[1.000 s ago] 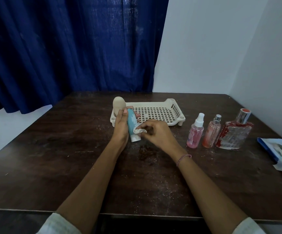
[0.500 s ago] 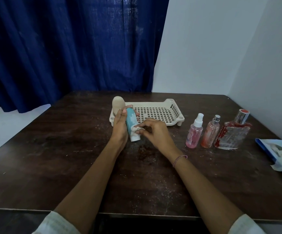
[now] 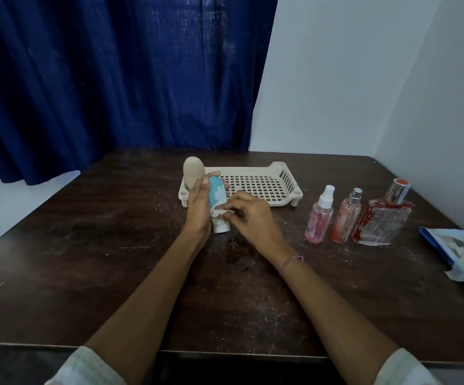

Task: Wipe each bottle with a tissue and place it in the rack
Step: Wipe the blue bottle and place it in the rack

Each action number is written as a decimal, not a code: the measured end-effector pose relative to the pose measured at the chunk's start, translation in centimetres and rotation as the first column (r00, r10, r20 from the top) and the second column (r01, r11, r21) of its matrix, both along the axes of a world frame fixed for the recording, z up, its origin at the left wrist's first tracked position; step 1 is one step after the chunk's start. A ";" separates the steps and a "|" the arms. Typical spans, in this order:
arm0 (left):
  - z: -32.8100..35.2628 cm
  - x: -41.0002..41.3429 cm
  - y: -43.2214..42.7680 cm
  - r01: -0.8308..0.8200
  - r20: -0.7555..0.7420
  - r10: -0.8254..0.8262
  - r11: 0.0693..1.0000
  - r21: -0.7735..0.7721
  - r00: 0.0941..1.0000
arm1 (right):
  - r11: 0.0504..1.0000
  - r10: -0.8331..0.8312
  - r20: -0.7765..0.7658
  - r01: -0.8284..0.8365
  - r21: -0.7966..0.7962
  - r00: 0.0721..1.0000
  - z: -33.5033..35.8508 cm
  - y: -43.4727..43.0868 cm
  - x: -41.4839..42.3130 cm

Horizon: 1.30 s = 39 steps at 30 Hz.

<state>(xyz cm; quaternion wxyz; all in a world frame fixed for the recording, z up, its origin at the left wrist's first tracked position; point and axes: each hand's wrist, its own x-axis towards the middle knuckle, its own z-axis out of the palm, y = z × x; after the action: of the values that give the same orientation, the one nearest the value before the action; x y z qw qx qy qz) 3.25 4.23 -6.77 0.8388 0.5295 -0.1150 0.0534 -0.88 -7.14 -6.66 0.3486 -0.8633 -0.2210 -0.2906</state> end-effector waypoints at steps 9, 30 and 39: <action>-0.1 -0.1 -0.4 -0.015 0.040 0.013 0.998 0.054 0.999 | 0.984 -0.155 -0.034 0.158 0.088 0.987 0.0 -0.7 0.4; 0.0 -0.5 -0.4 0.025 0.047 -0.028 0.998 0.062 0.999 | 1.000 -0.020 0.083 0.018 0.025 0.996 -0.3 0.2 -0.1; 0.1 -0.7 -0.8 0.067 0.111 -0.076 0.994 0.088 0.991 | 0.973 -0.198 0.098 0.184 0.141 0.975 0.0 -0.4 0.4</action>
<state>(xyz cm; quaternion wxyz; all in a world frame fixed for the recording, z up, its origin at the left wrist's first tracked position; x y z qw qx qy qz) 2.55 3.47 -6.71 0.8091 0.5561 -0.1838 0.0485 -0.43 -7.56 -6.63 0.3620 -0.8383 -0.1363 -0.3842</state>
